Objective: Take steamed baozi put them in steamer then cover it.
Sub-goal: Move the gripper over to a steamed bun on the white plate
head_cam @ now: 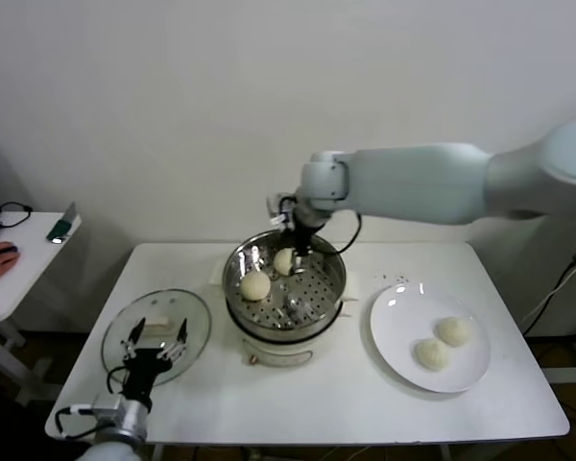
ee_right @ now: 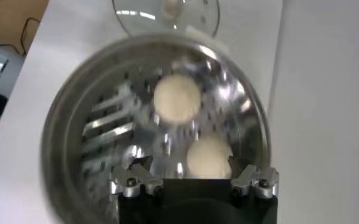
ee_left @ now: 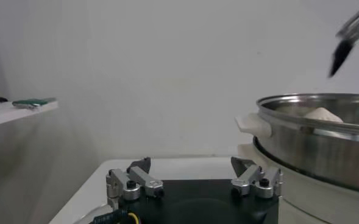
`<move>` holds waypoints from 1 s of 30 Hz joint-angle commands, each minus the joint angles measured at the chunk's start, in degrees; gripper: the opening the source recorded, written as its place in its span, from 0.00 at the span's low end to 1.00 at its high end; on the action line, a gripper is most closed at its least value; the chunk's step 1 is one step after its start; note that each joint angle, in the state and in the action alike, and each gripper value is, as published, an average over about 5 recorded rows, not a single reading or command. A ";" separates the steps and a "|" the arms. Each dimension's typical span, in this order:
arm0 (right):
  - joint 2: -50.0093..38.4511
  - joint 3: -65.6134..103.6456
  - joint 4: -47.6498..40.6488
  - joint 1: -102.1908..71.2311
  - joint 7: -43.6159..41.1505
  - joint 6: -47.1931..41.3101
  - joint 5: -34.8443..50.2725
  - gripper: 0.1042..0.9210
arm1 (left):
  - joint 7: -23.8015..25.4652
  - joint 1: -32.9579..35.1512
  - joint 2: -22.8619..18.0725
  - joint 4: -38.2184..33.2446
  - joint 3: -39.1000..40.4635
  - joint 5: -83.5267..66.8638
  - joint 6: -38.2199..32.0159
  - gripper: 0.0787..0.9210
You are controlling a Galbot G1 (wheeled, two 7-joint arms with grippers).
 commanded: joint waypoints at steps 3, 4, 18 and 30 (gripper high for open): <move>-21.54 -12.74 11.41 12.78 -5.49 4.50 -6.23 0.88 | -0.02 -0.37 -0.17 0.34 0.02 -0.14 0.00 0.88; -23.46 -14.25 12.26 13.13 -5.48 4.72 -8.10 0.88 | -0.03 -0.41 -0.26 0.36 0.02 -0.17 0.02 0.88; -39.70 -8.03 15.08 -8.27 -1.87 2.92 -25.72 0.88 | 0.09 -0.72 -1.07 0.68 -0.04 0.09 0.03 0.88; -39.37 7.73 9.98 -27.27 -0.06 1.67 -32.07 0.88 | 0.05 -0.30 -1.37 0.82 -0.35 0.74 0.01 0.88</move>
